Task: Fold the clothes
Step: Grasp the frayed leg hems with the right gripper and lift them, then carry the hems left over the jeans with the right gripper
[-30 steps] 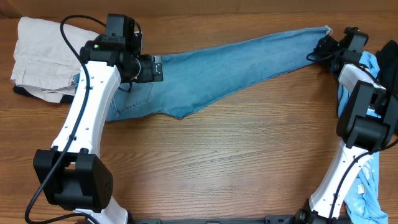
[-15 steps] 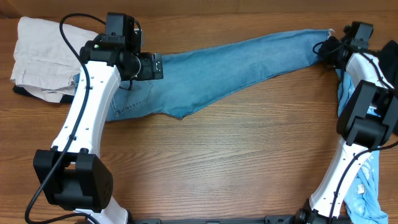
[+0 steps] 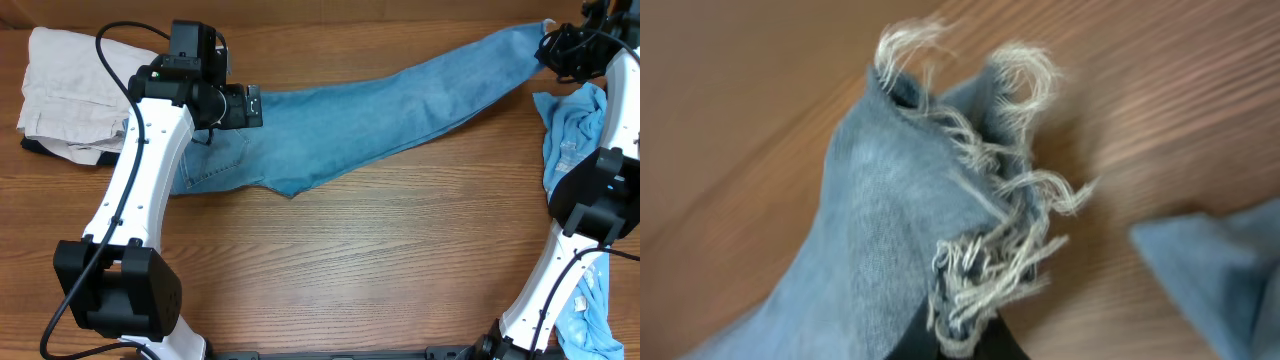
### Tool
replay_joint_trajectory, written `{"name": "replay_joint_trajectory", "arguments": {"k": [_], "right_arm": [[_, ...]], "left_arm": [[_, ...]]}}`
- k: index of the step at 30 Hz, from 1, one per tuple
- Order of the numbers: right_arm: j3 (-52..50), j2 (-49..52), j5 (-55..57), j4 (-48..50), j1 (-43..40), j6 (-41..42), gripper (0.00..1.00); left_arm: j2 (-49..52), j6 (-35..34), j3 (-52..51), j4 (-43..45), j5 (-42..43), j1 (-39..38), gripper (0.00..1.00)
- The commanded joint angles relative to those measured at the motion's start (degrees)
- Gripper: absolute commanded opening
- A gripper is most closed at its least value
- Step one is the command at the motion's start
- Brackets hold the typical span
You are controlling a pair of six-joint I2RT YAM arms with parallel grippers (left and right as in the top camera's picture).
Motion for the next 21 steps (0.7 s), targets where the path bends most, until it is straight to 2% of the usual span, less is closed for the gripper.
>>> {"name": "replay_joint_trajectory", "arguments": {"k": [1, 5, 11, 18, 21], "right_arm": [[6.4, -4.0, -8.0, -7.1, 2.1, -9.6, 0.04], [7.1, -4.0, -9.4, -14.9, 6.6, -13.7, 0.04], [7.1, -4.0, -8.7, -20.3, 16.3, -14.8, 0.04], [7.0, -4.0, -3.5, -22.0, 27.7, -14.7, 0.04], [7.0, -4.0, -2.2, -22.4, 32.3, -14.4, 0.04]], "left_arm": [[0.7, -0.6, -0.2, 1.0, 0.7, -0.3, 1.0], [0.7, -0.6, -0.2, 2.9, 3.8, -0.3, 1.0], [0.7, -3.0, 0.1, 3.1, 4.7, 2.1, 1.0], [0.7, -3.6, 0.2, 3.0, 11.3, 10.2, 1.0], [0.7, -3.4, 0.2, 3.1, 11.3, 11.0, 1.0]]}}
